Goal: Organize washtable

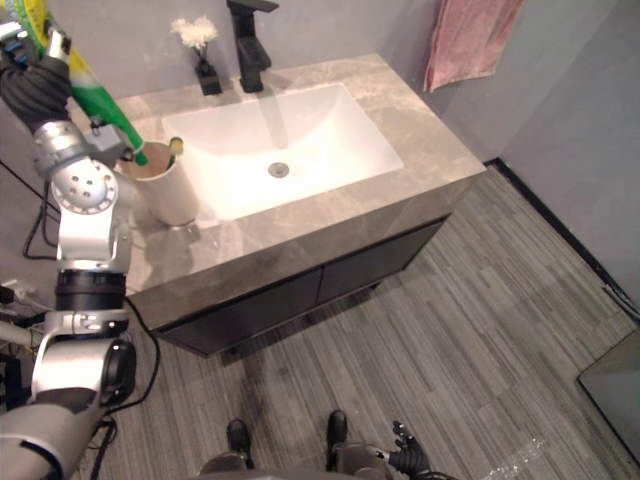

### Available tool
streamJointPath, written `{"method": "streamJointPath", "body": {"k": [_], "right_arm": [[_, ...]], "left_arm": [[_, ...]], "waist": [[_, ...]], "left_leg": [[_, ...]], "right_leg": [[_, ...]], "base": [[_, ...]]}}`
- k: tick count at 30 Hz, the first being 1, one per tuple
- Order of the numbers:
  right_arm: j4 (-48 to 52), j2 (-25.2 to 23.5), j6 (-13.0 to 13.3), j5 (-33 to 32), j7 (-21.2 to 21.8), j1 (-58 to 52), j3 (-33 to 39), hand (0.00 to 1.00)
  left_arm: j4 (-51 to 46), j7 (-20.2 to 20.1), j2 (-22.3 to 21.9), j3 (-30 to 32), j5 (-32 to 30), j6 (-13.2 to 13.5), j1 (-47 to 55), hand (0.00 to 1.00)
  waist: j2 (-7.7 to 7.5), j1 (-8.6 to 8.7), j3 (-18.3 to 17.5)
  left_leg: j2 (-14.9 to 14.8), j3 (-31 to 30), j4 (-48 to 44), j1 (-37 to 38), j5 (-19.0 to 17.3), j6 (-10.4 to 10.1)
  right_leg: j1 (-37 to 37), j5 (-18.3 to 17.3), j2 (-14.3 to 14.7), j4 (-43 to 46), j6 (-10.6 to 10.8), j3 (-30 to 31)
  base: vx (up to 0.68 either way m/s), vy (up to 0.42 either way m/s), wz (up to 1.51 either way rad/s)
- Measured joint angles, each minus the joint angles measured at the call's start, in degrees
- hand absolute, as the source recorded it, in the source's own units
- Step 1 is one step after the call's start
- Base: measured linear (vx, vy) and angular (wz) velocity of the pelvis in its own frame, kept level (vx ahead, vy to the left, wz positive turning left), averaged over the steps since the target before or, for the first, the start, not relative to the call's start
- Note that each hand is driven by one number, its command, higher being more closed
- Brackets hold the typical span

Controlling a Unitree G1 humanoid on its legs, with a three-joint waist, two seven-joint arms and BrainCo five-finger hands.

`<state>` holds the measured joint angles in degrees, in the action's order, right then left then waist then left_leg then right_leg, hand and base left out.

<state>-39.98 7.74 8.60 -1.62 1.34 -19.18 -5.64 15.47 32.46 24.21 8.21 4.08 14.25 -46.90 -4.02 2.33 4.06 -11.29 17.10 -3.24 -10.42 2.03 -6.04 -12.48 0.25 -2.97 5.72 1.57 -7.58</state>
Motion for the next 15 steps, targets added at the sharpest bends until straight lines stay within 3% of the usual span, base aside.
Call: {"method": "streamJointPath", "body": {"k": [6, 15], "right_arm": [[1.26, -0.48, 0.06, -0.06, -0.04, 0.02, -0.06, 0.00], [3.26, -0.47, 0.09, -0.07, -0.09, 0.03, -0.04, 0.00]], "left_arm": [[-1.05, -0.02, -0.01, -1.03, 0.03, 0.10, -0.01, 1.00], [-1.94, -0.25, -0.99, -1.37, 0.02, 0.13, -0.03, 1.00]], "waist": [[-0.75, -0.08, 1.06], [-0.63, -0.11, 2.92]], "left_leg": [[-0.66, -0.50, -1.73, -1.75, -0.39, -0.08], [-1.61, -0.80, -6.06, -3.71, -2.61, 0.05]], "right_leg": [[-0.89, 0.18, 0.09, 0.20, -0.23, -0.33], [-1.13, 0.18, 0.31, 0.65, -0.24, -0.19]], "base": [[0.00, 0.000, 0.00], [0.00, 0.000, 0.00]]}}
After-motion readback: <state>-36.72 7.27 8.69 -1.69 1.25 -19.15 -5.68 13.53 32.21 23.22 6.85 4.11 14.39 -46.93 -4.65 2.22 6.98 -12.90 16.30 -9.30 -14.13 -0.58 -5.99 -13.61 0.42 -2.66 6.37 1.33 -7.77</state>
